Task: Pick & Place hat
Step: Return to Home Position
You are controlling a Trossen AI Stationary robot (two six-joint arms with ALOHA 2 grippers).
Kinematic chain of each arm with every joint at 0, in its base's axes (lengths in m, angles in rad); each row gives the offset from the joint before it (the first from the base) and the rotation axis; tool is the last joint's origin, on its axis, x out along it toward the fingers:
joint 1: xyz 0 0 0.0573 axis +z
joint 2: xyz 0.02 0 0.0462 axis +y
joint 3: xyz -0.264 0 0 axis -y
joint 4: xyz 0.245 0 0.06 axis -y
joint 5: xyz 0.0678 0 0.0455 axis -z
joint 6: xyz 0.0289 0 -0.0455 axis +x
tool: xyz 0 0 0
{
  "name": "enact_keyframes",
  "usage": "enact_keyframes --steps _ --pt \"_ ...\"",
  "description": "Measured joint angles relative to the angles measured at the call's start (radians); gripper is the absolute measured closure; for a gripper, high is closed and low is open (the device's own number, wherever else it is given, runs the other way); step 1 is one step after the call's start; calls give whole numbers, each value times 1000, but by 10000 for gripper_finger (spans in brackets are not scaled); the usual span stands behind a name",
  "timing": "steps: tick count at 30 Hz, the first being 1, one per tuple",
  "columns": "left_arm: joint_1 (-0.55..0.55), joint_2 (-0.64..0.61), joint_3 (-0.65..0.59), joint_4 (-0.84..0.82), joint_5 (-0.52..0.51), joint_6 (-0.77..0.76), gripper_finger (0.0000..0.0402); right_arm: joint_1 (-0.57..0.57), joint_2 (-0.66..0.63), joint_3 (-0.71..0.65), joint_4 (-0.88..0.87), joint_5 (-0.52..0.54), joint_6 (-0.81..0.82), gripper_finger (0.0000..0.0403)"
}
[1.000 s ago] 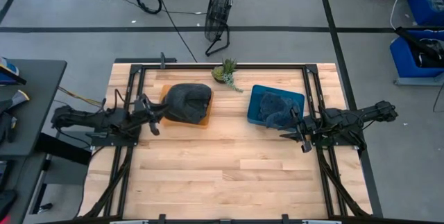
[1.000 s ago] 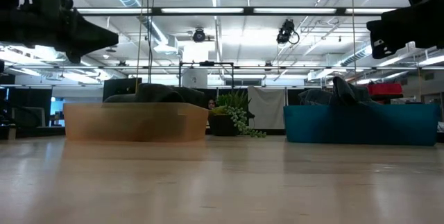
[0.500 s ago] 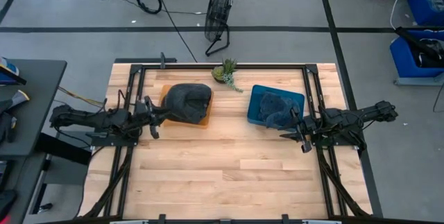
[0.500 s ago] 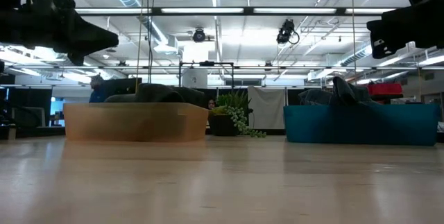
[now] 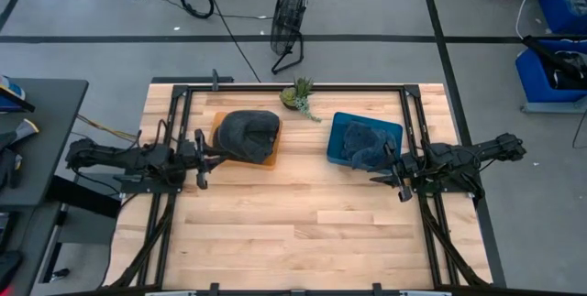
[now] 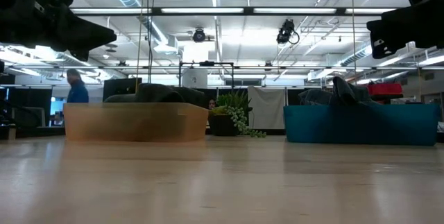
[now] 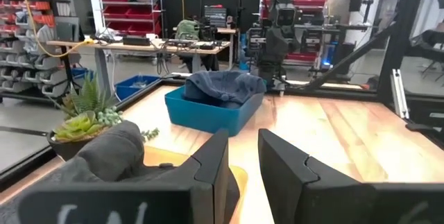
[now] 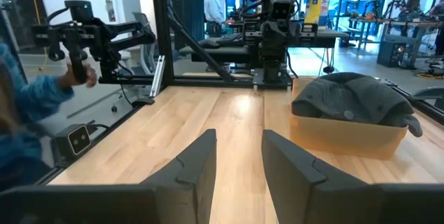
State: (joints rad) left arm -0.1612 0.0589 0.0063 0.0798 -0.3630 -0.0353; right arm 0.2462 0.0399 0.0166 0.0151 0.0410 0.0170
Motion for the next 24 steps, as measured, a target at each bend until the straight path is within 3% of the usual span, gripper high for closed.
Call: enact_keyframes --steps 24 --pt "0 0 0 22 -2 -5 317 0 0 0 0 0 0 282"
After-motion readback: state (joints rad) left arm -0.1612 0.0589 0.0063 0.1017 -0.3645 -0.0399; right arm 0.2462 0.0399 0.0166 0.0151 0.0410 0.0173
